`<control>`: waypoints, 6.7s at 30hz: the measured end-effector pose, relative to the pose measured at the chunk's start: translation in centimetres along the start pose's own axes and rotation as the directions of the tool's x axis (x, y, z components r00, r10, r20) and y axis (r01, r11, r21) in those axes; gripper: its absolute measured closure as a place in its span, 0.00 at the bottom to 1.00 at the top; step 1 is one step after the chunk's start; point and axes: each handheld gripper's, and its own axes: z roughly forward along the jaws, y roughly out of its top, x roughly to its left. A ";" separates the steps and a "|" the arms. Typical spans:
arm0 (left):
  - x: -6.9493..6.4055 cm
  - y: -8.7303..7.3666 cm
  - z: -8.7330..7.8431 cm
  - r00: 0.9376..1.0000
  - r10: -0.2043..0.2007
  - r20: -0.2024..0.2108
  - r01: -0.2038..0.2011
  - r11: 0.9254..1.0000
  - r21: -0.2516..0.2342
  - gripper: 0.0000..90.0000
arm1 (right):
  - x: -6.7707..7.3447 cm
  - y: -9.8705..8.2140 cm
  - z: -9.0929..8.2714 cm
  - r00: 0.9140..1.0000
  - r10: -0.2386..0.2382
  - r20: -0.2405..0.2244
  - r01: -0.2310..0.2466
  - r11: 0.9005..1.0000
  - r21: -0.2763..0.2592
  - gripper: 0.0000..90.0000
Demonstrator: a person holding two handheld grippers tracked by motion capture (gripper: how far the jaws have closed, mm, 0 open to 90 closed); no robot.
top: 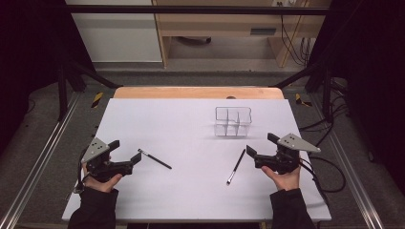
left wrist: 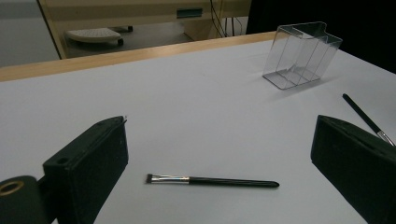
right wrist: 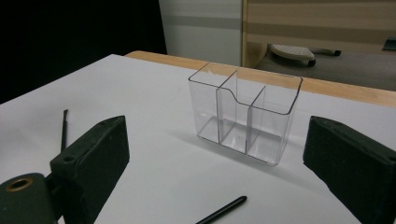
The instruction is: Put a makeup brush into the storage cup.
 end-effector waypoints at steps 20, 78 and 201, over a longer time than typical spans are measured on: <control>0.4 -0.9 0.1 1.000 -0.002 -0.013 0.003 0.999 0.039 0.04 | 0.9 -0.4 0.9 0.996 0.016 0.090 -0.023 0.996 0.086 0.13; -0.5 -1.4 1.3 1.000 0.022 0.007 -0.023 0.995 0.095 0.06 | 3.3 -6.8 7.8 0.988 -0.059 0.144 -0.019 0.871 0.490 0.57; -1.1 -1.3 1.5 0.999 0.043 0.029 -0.046 0.992 0.114 0.08 | 2.8 -6.3 7.5 0.996 -0.088 0.003 0.072 0.837 0.543 0.93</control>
